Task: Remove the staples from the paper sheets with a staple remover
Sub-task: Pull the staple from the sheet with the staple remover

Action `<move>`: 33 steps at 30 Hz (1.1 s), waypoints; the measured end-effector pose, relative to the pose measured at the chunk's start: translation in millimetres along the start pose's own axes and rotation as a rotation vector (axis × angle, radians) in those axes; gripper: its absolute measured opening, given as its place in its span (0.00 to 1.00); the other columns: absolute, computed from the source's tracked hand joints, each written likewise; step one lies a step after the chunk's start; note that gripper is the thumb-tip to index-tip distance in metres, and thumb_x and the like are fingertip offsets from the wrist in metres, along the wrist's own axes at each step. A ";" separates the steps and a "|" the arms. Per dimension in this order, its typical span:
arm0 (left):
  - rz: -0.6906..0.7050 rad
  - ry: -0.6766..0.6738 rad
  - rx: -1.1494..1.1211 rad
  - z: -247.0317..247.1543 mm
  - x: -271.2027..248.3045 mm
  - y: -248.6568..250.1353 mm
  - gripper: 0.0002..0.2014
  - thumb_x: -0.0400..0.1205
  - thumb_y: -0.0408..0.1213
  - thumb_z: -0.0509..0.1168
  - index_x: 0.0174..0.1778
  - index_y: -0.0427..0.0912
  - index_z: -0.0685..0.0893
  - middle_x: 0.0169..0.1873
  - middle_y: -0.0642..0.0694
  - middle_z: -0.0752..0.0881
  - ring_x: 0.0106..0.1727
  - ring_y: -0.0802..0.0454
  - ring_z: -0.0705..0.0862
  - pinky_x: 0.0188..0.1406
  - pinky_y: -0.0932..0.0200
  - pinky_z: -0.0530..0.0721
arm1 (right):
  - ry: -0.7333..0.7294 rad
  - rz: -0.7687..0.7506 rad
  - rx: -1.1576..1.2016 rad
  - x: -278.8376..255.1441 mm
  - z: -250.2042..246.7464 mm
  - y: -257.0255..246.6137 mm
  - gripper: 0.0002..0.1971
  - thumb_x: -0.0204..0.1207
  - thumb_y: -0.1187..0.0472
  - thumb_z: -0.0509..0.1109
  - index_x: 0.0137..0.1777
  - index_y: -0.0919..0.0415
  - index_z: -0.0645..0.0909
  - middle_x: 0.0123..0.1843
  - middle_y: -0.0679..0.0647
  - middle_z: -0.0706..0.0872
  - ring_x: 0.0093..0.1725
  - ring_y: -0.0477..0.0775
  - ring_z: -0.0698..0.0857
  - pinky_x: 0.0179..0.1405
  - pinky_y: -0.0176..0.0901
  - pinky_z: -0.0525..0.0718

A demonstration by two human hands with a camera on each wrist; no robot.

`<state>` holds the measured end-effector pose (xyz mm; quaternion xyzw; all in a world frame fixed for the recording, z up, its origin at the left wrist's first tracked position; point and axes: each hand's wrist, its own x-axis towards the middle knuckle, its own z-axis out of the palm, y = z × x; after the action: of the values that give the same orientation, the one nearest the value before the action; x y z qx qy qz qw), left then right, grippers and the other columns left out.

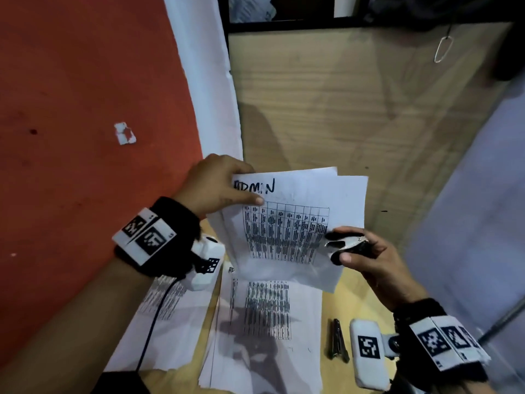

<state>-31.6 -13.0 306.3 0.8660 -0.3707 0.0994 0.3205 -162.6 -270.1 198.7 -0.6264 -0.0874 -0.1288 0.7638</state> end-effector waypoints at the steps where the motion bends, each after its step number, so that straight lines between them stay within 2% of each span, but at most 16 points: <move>1: 0.036 -0.013 0.004 1.5 0.9 3.2 0.21 0.59 0.66 0.70 0.33 0.52 0.87 0.31 0.46 0.89 0.38 0.47 0.87 0.39 0.51 0.82 | 0.010 0.000 0.018 -1.6 -0.9 0.9 0.32 0.41 0.49 0.89 0.49 0.55 0.89 0.53 0.59 0.90 0.46 0.53 0.89 0.47 0.41 0.86; 4: 0.073 -0.023 -0.155 1.8 -3.9 11.2 0.20 0.63 0.56 0.75 0.36 0.41 0.89 0.33 0.38 0.89 0.38 0.42 0.88 0.39 0.48 0.84 | 0.025 0.008 0.075 -7.1 -4.5 1.7 0.29 0.40 0.55 0.89 0.46 0.55 0.90 0.50 0.57 0.91 0.45 0.52 0.89 0.43 0.39 0.86; 7: 0.016 -0.034 -0.326 -4.7 -10.0 16.1 0.15 0.64 0.42 0.81 0.40 0.36 0.89 0.39 0.39 0.91 0.40 0.50 0.89 0.42 0.52 0.86 | 0.028 0.015 0.143 -11.8 -4.5 -2.1 0.20 0.48 0.70 0.81 0.43 0.54 0.91 0.46 0.55 0.91 0.43 0.49 0.89 0.38 0.36 0.86; 10: -0.002 -0.033 -0.425 -6.3 -15.0 21.1 0.10 0.65 0.40 0.76 0.39 0.41 0.89 0.38 0.48 0.92 0.39 0.59 0.88 0.40 0.65 0.85 | 0.042 0.024 0.182 -14.6 -0.4 -5.6 0.19 0.57 0.75 0.67 0.40 0.54 0.91 0.44 0.55 0.91 0.42 0.48 0.89 0.38 0.36 0.86; 12: -0.008 -0.043 -0.435 -7.6 -16.8 24.6 0.09 0.65 0.41 0.76 0.39 0.44 0.89 0.38 0.52 0.92 0.40 0.61 0.89 0.39 0.68 0.84 | 0.053 0.023 0.195 -15.7 1.0 -4.8 0.19 0.58 0.75 0.65 0.40 0.55 0.91 0.44 0.55 0.91 0.41 0.48 0.89 0.37 0.35 0.86; 16: -0.044 -0.086 -0.352 -18.7 -18.1 18.8 0.11 0.64 0.35 0.81 0.40 0.42 0.89 0.41 0.44 0.92 0.43 0.55 0.88 0.45 0.59 0.85 | 0.065 0.030 0.233 -19.3 3.0 -2.9 0.21 0.57 0.80 0.67 0.41 0.56 0.91 0.45 0.56 0.91 0.43 0.48 0.89 0.37 0.35 0.85; 19: -0.058 -0.061 -0.397 -20.8 -21.9 16.3 0.12 0.66 0.31 0.79 0.43 0.33 0.88 0.41 0.44 0.92 0.42 0.57 0.88 0.45 0.63 0.85 | 0.082 0.048 0.243 -21.5 4.2 -3.0 0.22 0.56 0.82 0.68 0.39 0.55 0.91 0.43 0.56 0.91 0.42 0.48 0.89 0.38 0.34 0.86; 21: -0.080 -0.009 -0.508 -18.4 -25.8 18.9 0.13 0.67 0.22 0.76 0.47 0.25 0.84 0.38 0.46 0.91 0.39 0.59 0.87 0.41 0.67 0.85 | 0.096 0.054 0.224 -21.9 7.0 -1.8 0.20 0.63 0.78 0.67 0.39 0.53 0.91 0.43 0.54 0.91 0.41 0.46 0.89 0.36 0.33 0.86; 22: -0.092 0.007 -0.554 -16.9 -27.0 19.7 0.14 0.67 0.19 0.74 0.48 0.25 0.83 0.37 0.48 0.90 0.38 0.60 0.87 0.40 0.69 0.85 | 0.113 0.048 0.211 -20.6 8.7 -1.2 0.16 0.64 0.75 0.71 0.40 0.52 0.91 0.44 0.53 0.91 0.41 0.46 0.89 0.36 0.32 0.85; 23: -0.104 0.015 -0.590 -15.6 -27.9 20.7 0.15 0.67 0.18 0.73 0.49 0.28 0.83 0.35 0.50 0.90 0.38 0.60 0.87 0.38 0.69 0.85 | 0.143 0.023 0.205 -19.8 10.5 -1.6 0.12 0.61 0.68 0.79 0.43 0.52 0.91 0.46 0.52 0.91 0.41 0.45 0.89 0.36 0.31 0.85; 25: -0.113 0.016 -0.626 -14.3 -29.2 22.8 0.17 0.67 0.18 0.73 0.50 0.32 0.83 0.35 0.51 0.90 0.37 0.60 0.88 0.36 0.70 0.84 | 0.305 -0.134 0.136 -18.3 12.1 -1.4 0.28 0.47 0.49 0.88 0.49 0.54 0.88 0.50 0.54 0.90 0.44 0.45 0.88 0.36 0.30 0.84; 26: -0.110 0.021 -0.626 -14.4 -29.4 23.6 0.17 0.67 0.18 0.73 0.51 0.33 0.83 0.37 0.49 0.90 0.38 0.59 0.88 0.37 0.69 0.85 | 0.414 -0.239 0.060 -16.6 15.0 -3.2 0.31 0.47 0.46 0.87 0.52 0.54 0.86 0.55 0.60 0.88 0.47 0.49 0.88 0.38 0.33 0.85; 27: -0.105 0.028 -0.619 -14.7 -29.1 25.2 0.18 0.67 0.19 0.74 0.52 0.32 0.83 0.40 0.46 0.90 0.39 0.57 0.88 0.38 0.68 0.85 | 0.506 -0.357 -0.047 -15.3 23.1 -8.4 0.29 0.52 0.46 0.86 0.54 0.53 0.85 0.61 0.67 0.83 0.51 0.56 0.87 0.42 0.36 0.86; 28: -0.098 0.034 -0.611 -14.4 -28.5 26.7 0.19 0.66 0.20 0.75 0.53 0.30 0.83 0.42 0.42 0.89 0.41 0.55 0.88 0.41 0.66 0.87 | 0.520 -0.471 -0.168 -14.2 36.2 -17.0 0.25 0.58 0.49 0.83 0.56 0.51 0.84 0.64 0.70 0.79 0.54 0.63 0.86 0.47 0.38 0.86; 30: -0.092 0.043 -0.611 -14.2 -26.1 30.1 0.20 0.66 0.21 0.76 0.54 0.29 0.83 0.47 0.37 0.88 0.45 0.52 0.87 0.47 0.62 0.88 | 0.404 -0.653 -0.407 -8.3 65.7 -31.4 0.22 0.64 0.57 0.81 0.59 0.51 0.82 0.63 0.65 0.81 0.56 0.65 0.86 0.52 0.38 0.85; 33: -0.063 0.034 -0.600 -14.5 -25.6 37.7 0.21 0.64 0.23 0.79 0.53 0.31 0.84 0.48 0.38 0.89 0.44 0.54 0.87 0.49 0.57 0.87 | 0.184 -0.879 -0.821 5.2 102.0 -45.3 0.23 0.65 0.64 0.81 0.60 0.60 0.81 0.60 0.51 0.83 0.59 0.52 0.85 0.60 0.39 0.82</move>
<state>-75.3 -8.6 325.2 0.7421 -0.3511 -0.0099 0.5709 -168.7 -178.9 263.0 -0.7614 -0.2147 -0.5087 0.3397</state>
